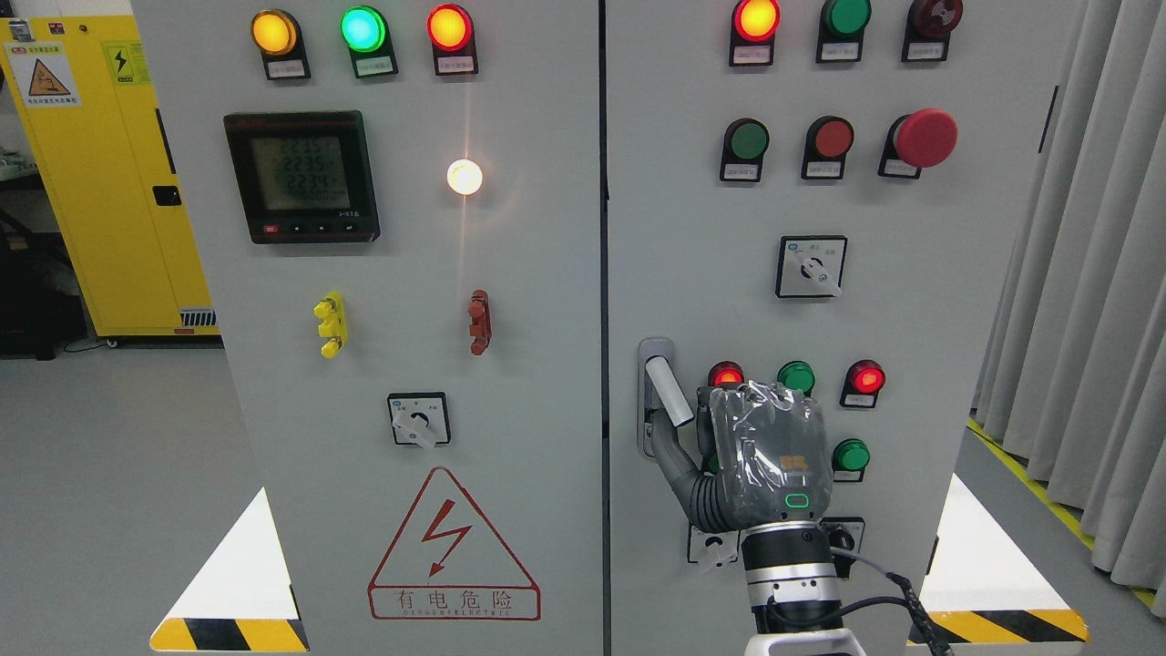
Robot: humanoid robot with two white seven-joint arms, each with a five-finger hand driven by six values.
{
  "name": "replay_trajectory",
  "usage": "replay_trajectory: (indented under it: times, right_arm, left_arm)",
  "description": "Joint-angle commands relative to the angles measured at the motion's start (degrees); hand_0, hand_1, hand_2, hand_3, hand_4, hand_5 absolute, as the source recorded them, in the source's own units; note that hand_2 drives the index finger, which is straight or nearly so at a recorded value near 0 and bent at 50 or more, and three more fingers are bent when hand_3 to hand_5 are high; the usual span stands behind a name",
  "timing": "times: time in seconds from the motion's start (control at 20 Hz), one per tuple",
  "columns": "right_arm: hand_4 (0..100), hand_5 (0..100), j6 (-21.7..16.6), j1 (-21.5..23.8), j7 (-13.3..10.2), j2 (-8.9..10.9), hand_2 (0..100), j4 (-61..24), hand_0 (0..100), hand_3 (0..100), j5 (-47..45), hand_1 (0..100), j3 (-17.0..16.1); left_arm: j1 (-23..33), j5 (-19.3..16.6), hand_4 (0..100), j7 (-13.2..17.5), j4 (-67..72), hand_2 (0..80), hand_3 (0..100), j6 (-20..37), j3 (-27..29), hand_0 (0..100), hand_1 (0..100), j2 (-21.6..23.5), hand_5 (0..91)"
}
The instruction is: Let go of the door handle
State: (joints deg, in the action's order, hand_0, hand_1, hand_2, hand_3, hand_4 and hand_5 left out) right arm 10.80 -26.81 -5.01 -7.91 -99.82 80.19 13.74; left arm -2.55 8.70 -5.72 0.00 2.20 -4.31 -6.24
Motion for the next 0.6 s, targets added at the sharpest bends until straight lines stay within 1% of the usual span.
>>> replay_trajectory:
  times: [0.0, 0.55]
  right_arm:
    - [100, 100, -0.08, 0.01, 0.0, 0.17, 94, -0.11, 59, 100, 0.05, 46, -0.29]
    - [100, 100, -0.08, -0.17, 0.09, 0.44, 94, -0.11, 60, 100, 0.14, 47, -0.47]
  left_arm:
    - [0.0, 0.0, 0, 0.01, -0.7, 0.0, 0, 0.0, 0.0, 12, 56, 0.0, 0.0]
    - [0.0, 0.0, 0, 0.01, -0.7, 0.0, 0, 0.0, 0.0, 12, 56, 0.0, 0.0]
